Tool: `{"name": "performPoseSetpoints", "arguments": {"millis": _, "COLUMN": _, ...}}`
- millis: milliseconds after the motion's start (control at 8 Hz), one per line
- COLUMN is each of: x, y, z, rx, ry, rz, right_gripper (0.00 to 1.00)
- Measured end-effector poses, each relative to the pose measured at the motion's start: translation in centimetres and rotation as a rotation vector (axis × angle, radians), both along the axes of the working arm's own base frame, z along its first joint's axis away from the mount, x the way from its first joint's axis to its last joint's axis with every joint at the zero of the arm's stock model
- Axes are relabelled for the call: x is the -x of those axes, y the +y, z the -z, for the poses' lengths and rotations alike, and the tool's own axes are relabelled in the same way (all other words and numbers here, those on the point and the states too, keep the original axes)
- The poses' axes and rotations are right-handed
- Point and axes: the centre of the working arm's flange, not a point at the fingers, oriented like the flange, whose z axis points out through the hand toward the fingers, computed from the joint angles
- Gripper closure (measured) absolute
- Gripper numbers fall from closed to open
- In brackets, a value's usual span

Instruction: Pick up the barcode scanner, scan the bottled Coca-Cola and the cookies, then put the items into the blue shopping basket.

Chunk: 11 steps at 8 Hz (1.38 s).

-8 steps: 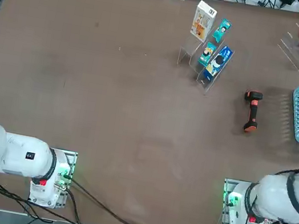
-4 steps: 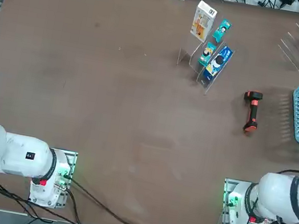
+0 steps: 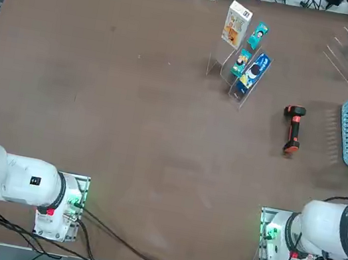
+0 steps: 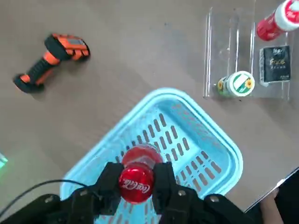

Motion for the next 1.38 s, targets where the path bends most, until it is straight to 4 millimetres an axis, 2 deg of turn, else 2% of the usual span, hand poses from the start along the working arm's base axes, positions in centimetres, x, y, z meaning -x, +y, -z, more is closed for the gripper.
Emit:
{"name": "performPoseSetpoints", "arguments": {"millis": 250, "x": 2.6, "y": -2.7, "z": 3.5, "rx": -0.02, "ry": -0.008, "rz": -0.021, "right_gripper": 0.63}}
{"name": "performPoseSetpoints", "arguments": {"millis": 625, "x": 4.8, "y": -5.4, "z": 5.8, "rx": -0.027, "ry": -0.031, "rz": -0.025, "right_gripper": 0.63}}
{"name": "performPoseSetpoints", "arguments": {"millis": 875, "x": 4.0, "y": -6.0, "z": 8.1, "rx": -0.087, "ry": -0.097, "rz": -0.047, "right_gripper": 0.63}}
{"name": "performPoseSetpoints", "arguments": {"millis": 1375, "x": 2.2, "y": -7.2, "z": 15.9, "rx": -0.133, "ry": -0.098, "rz": -0.047, "right_gripper": 0.63}}
